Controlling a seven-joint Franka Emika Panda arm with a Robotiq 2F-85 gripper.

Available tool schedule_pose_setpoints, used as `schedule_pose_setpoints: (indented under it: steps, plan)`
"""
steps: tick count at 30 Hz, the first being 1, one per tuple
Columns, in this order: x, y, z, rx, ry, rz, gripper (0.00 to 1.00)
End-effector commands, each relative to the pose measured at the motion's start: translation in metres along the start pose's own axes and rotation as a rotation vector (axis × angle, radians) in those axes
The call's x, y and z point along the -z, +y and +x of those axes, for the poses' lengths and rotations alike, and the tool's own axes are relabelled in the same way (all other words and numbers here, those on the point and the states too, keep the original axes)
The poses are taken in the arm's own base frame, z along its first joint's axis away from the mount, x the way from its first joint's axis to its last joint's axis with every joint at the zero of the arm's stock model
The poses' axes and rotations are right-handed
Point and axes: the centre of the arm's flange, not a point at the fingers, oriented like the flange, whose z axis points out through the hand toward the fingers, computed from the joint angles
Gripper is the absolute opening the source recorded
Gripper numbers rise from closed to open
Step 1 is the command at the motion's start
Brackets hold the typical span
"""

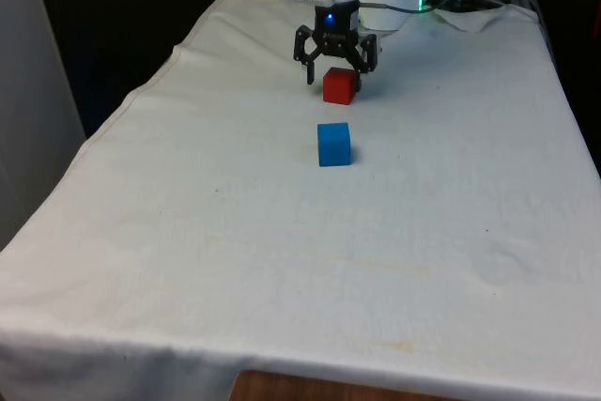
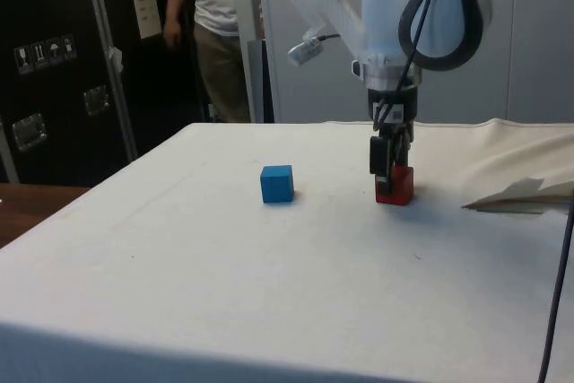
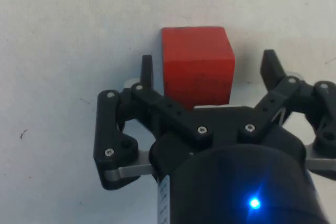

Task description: Stack the two cubes.

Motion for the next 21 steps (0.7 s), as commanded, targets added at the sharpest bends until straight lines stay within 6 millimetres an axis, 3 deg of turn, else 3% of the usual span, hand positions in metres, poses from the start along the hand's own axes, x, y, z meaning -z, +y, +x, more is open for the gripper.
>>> schedule_pose_setpoints:
  steps: [1, 2, 3, 4, 10, 21]
  plan:
    - [-0.0005, 0.0008, -0.0003, -0.002, 0.006, -0.002, 0.96]
    - [0.0001, 0.0005, -0.0001, -0.002, 0.007, -0.001, 0.79]
    - [0.0000, 0.0000, 0.0000, 0.000, 0.000, 0.000, 0.68]
    - [-0.0002, 0.0008, -0.0007, -0.002, 0.005, -0.001, 0.68]
    - [0.0004, 0.0005, -0.0008, -0.001, 0.005, 0.000, 0.01]
    - [0.0011, 0.0004, 0.0013, -0.001, 0.004, 0.000, 0.01]
